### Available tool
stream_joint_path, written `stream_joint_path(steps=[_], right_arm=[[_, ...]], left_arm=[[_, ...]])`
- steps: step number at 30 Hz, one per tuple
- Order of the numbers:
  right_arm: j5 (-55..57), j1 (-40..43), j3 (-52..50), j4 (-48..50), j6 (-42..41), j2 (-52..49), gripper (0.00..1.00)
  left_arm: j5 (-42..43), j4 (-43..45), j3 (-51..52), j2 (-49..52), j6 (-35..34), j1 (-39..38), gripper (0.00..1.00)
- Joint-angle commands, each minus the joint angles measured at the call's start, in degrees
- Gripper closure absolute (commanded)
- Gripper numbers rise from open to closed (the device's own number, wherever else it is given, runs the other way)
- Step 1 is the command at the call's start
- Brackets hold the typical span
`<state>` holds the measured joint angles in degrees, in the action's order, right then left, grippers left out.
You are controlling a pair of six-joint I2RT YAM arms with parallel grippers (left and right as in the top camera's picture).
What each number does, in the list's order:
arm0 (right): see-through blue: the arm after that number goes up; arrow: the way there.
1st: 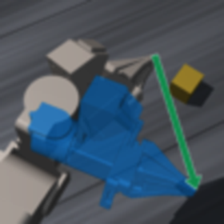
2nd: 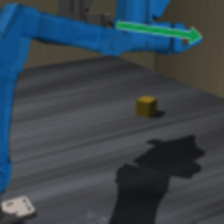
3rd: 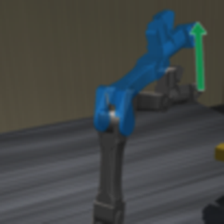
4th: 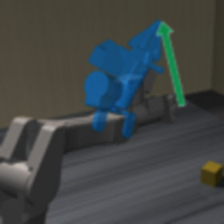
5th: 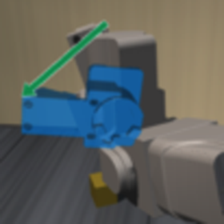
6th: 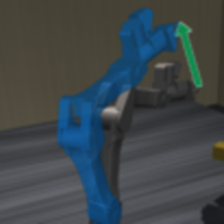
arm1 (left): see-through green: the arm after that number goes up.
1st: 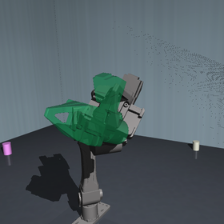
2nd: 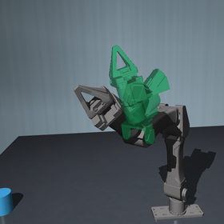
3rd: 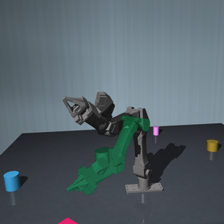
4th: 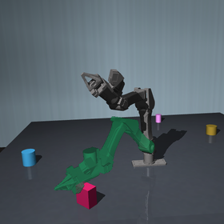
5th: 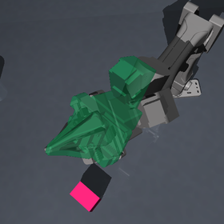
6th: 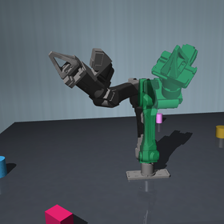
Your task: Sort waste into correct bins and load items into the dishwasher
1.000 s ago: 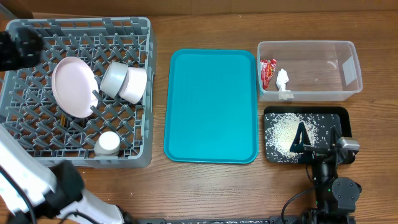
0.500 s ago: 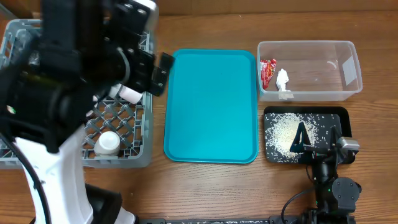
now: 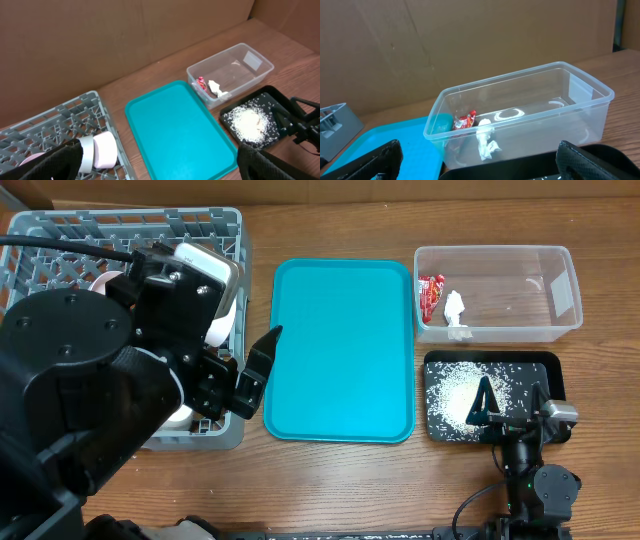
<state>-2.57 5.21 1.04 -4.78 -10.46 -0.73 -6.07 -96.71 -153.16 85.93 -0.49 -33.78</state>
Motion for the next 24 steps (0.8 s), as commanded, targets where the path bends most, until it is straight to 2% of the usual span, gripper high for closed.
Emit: stream_joint_path(steps=[1,5,8,14,15,18,24], right_arm=[[0.3,0.2,-0.6,0.2,0.0,0.6,0.0],[0.3,0.2,-0.6,0.2,0.0,0.6,0.0],[0.3,0.2,-0.6,0.2,0.0,0.6,0.0],[0.3,0.2,-0.6,0.2,0.0,0.6,0.0],[0.3,0.2,-0.6,0.2,0.0,0.6,0.0],[0.3,0.2,-0.6,0.2,0.0,0.6,0.0],[0.3,0.2,-0.6,0.2,0.0,0.5,0.0]], left_arm=[[-2.9,-0.1,0.0,1.0,0.3,-0.3,0.0],[-5.4,0.2,0.0,0.5,0.3,0.3,0.0],[-7.6,4.3,0.0,-0.7,2.1,3.6,0.0],[8.9,10.0,3.0,-5.4,6.5,18.4,0.0],[13.4,10.4,6.0,-7.7,6.5,25.0,0.0],[17.8,14.0,14.3,-12.4,6.5,32.6,0.0],[19.1,32.8,40.5,-25.6,7.3,33.6,0.0]])
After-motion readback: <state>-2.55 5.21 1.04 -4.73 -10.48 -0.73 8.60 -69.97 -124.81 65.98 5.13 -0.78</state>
